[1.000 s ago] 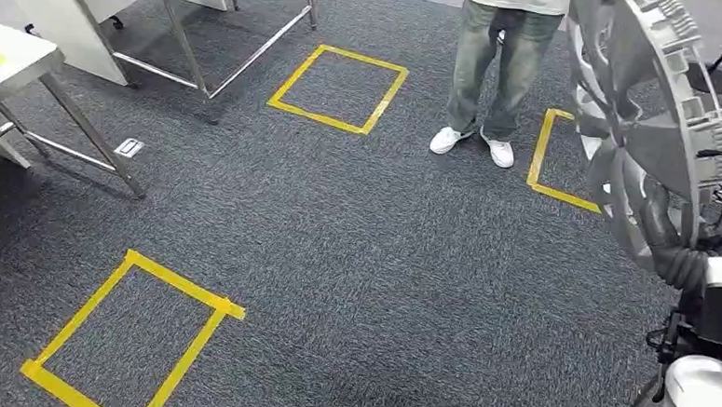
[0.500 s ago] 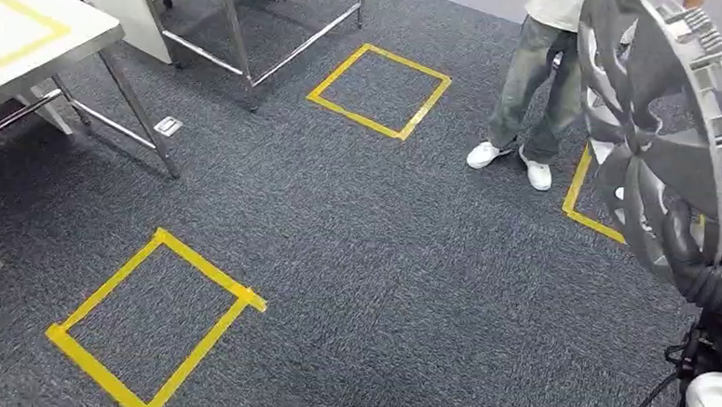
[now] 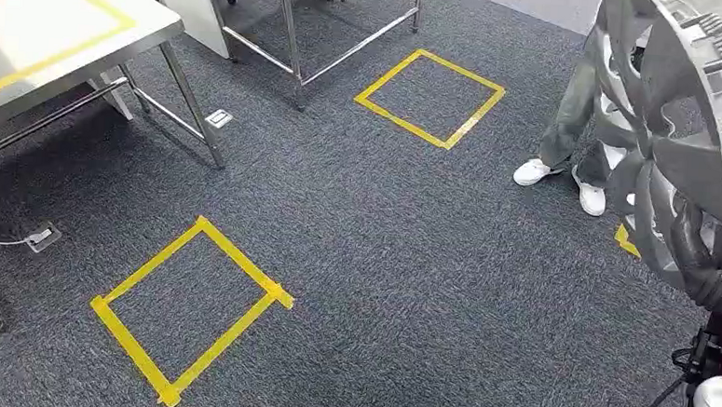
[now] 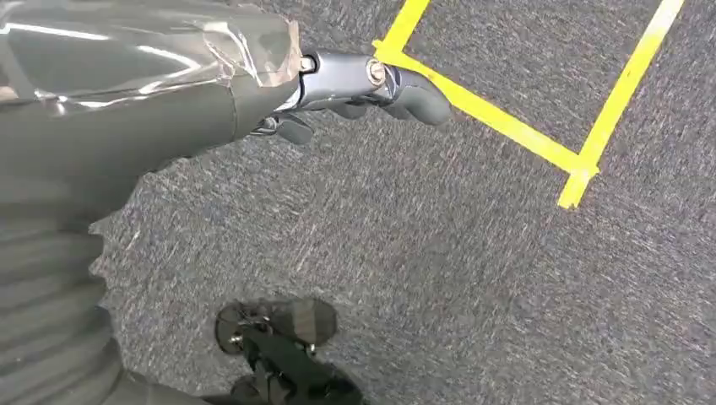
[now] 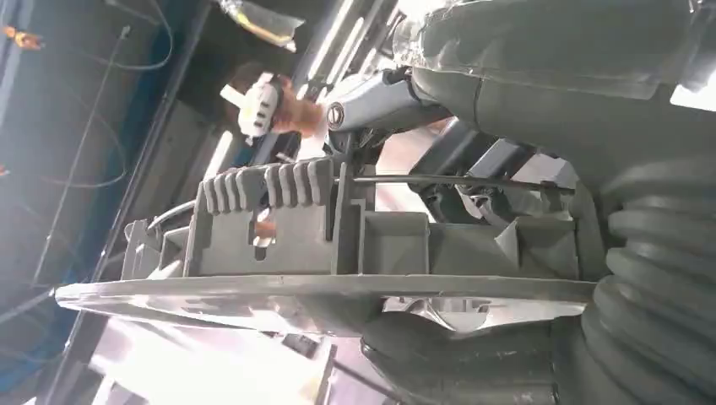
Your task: Take the parts from the cabinet and place them on the table.
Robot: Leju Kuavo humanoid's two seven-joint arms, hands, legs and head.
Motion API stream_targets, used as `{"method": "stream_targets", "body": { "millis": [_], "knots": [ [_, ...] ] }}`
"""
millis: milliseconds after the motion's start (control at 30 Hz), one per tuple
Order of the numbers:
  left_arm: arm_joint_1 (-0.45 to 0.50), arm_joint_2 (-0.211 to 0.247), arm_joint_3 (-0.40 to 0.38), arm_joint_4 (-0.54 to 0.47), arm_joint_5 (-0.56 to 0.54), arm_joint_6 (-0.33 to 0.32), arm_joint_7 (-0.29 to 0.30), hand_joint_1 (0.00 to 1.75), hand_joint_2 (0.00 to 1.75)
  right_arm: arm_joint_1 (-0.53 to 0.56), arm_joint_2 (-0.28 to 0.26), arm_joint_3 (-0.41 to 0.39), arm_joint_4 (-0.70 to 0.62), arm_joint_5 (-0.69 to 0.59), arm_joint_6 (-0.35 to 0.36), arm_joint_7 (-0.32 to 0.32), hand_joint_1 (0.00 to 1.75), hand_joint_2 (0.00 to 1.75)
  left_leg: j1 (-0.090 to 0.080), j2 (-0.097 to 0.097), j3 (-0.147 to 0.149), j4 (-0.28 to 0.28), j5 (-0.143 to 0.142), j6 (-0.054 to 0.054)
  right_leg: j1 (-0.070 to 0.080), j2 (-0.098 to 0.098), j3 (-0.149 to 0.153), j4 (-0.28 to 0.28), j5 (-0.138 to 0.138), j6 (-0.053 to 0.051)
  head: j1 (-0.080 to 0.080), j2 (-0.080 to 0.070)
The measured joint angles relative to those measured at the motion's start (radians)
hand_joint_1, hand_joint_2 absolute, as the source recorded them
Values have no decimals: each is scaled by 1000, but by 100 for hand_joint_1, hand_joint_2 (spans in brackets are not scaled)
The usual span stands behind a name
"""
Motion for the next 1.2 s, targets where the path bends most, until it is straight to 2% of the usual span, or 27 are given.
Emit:
{"method": "stream_targets", "body": {
  "millis": [67, 100, 133, 200, 233, 267, 367, 400, 433, 467, 500, 567, 600, 633, 700, 733, 767, 800, 867, 900, 933, 967, 1000, 1067, 1100, 1133, 1200],
  "knots": [
    [-1, 0, 2, 0, 0, -4, -2, 0, 175, 1, 0, 0, 0, 0, -2, 0, 171, 175, 9, 7, -79, 138, -38, -7, 2, -19, 2, 0, -4, -4, -1, 0],
    [-1, 0, 3, 1, -1, -4, -2, 0, 175, 1, 1, 0, 0, 0, -2, 0, 171, 175, 11, 8, -85, 136, -22, -8, 2, -27, 4, 0, -6, -5, -1, 0],
    [-1, 0, 5, 1, -1, -4, -2, 0, 175, 1, 1, 1, 0, 0, -2, 0, 171, 175, 12, 11, -65, 86, 15, -8, 3, -35, 8, 0, -9, -4, -1, 0],
    [0, 1, 6, 1, -2, -4, -2, 0, 175, -1, 1, 1, 0, 0, -2, 0, 171, 175, 9, 33, 28, -102, 107, 3, 5, -52, 20, -1, -16, 0, -1, 0],
    [-2, 2, 6, 0, -2, -4, -2, 0, 175, -3, 1, 1, 0, 0, -2, 2, 171, 175, -1, 81, 66, -179, 123, 16, 5, -59, 24, -2, -19, 2, 0, 0],
    [-4, 6, 7, 0, -4, -4, -2, 0, 175, -5, 1, 1, 0, 2, -1, 4, 171, 175, -3, 81, 65, -178, 117, 18, 13, -67, 26, -4, -21, 8, 4, 0],
    [-6, 6, 12, 0, -5, -5, -3, 0, 175, -9, 2, 3, 0, 5, 0, 8, 171, 175, -10, 55, 62, -183, 116, 28, 6, -92, 34, -11, -24, 22, 1, 0],
    [-6, 7, 16, -2, -5, -6, -3, 0, 175, -8, 2, 5, 0, 5, 2, 11, 171, 175, -4, 41, 82, -205, 128, 38, 8, -90, 39, -12, -26, 28, 0, 0],
    [-5, 3, 17, -2, -3, -9, -3, 0, 175, -9, 1, 6, 0, 8, 3, 16, 171, 175, 0, 30, 91, -218, 135, 40, 3, -57, 30, 7, -36, 26, 9, 0],
    [-6, 3, 18, -2, -4, -10, -3, 0, 175, -11, 1, 6, 0, 11, 3, 16, 171, 175, 3, 24, 93, -220, 137, 46, 3, -32, 11, 49, -58, 19, 6, 0],
    [-11, 3, 20, -2, -5, -14, -2, 0, 175, -13, -2, 6, 0, 13, 3, 16, 171, 175, 3, 12, 93, -220, 137, 46, 3, -12, -34, 141, -97, 14, 15, 0],
    [-12, 0, 21, -2, -6, -18, -2, 0, 175, -15, -1, 8, 0, 22, 4, 22, 171, 175, 1, -15, 94, -220, 136, 47, 3, -3, -115, 288, -142, 17, 14, 0],
    [-12, -2, 21, -2, -8, -19, -2, 0, 175, -14, -1, 9, 1, 27, 5, 27, 171, 175, 2, -30, 95, -219, 135, 47, 1, -3, -129, 302, -137, 24, 14, 0],
    [-11, -3, 22, -2, -9, -21, -2, 0, 175, -15, -1, 9, 1, 29, 5, 30, 171, 175, 3, -43, 97, -218, 134, 45, -1, -3, -118, 269, -116, 34, 14, 0],
    [-9, -4, 24, -2, -10, -23, -2, 0, 175, -23, -1, 11, 1, 34, 6, 32, 171, 175, 8, -71, 99, -207, 126, 34, -11, 5, -42, 97, -33, 62, 14, 0],
    [-9, -3, 25, -2, -11, -23, -2, 0, 175, -29, -1, 12, 2, 34, 6, 33, 171, 175, 8, -82, 94, -195, 117, 26, -20, 34, -3, 9, -2, 71, 15, 0],
    [-10, -2, 28, -2, -11, -23, -2, 0, 175, -34, 0, 15, 5, 34, 6, 33, 171, 175, 1, -92, 85, -181, 109, 16, -13, 46, 2, 9, -8, 59, 19, 0],
    [-9, -2, 31, -2, -11, -25, -2, 0, 175, -37, 0, 16, 5, 35, 6, 33, 171, 175, 2, -97, 80, -180, 108, 13, -12, 36, 0, 12, -9, 42, 16, 0],
    [-5, -3, 39, -2, -14, -27, -2, 0, 175, -39, 2, 20, 7, 37, 8, 34, 171, 175, 7, -106, 78, -181, 109, 12, -7, 26, -1, 12, -10, 32, 17, 0],
    [-4, 0, 43, -3, -14, -27, -2, 0, 175, -41, 3, 24, 10, 38, 9, 34, 171, 175, 8, -112, 78, -179, 104, 9, -17, 17, 3, 10, -11, 24, 16, 0],
    [-4, 0, 46, -3, -15, -28, -3, 0, 175, -44, 2, 25, 11, 38, 10, 34, 171, 175, 6, -77, 72, -166, 94, 3, -13, 12, 7, 8, -11, 18, 17, 0],
    [-6, -2, 48, -3, -15, -29, -3, 0, 175, -45, 4, 27, 11, 38, 10, 34, 171, 175, 5, -33, 53, -121, 70, -3, -13, 5, 12, 8, -16, 11, 5, 0],
    [-8, -2, 49, -3, -16, -32, -3, 0, 175, -49, 3, 28, 11, 38, 11, 33, 171, 175, 8, -6, 14, -43, 32, -8, -10, -1, 14, 8, -18, 8, 6, 0],
    [-11, -2, 50, -3, -18, -37, -3, 0, 175, -54, 3, 30, 12, 38, 13, 33, 171, 175, 13, 11, -66, 105, -19, -11, -5, -16, 17, 8, -22, 2, 5, 0],
    [-11, -2, 51, -3, -18, -37, -3, 0, 175, -55, 3, 34, 16, 38, 14, 33, 171, 175, 13, 11, -94, 146, -18, -11, -2, -25, 20, 8, -26, -1, 5, 0],
    [-11, -3, 54, -3, -19, -39, -3, 0, 175, -55, 4, 35, 18, 38, 14, 33, 171, 175, 12, 11, -92, 126, 4, -8, 0, -33, 24, 8, -29, 0, 5, 0],
    [-10, -3, 58, -5, -20, -39, -3, 0, 175, -55, 4, 38, 18, 39, 14, 33, 171, 175, 8, 18, -21, -30, 94, 9, 10, -49, 37, 7, -38, -1, 5, 0]
  ]
}}
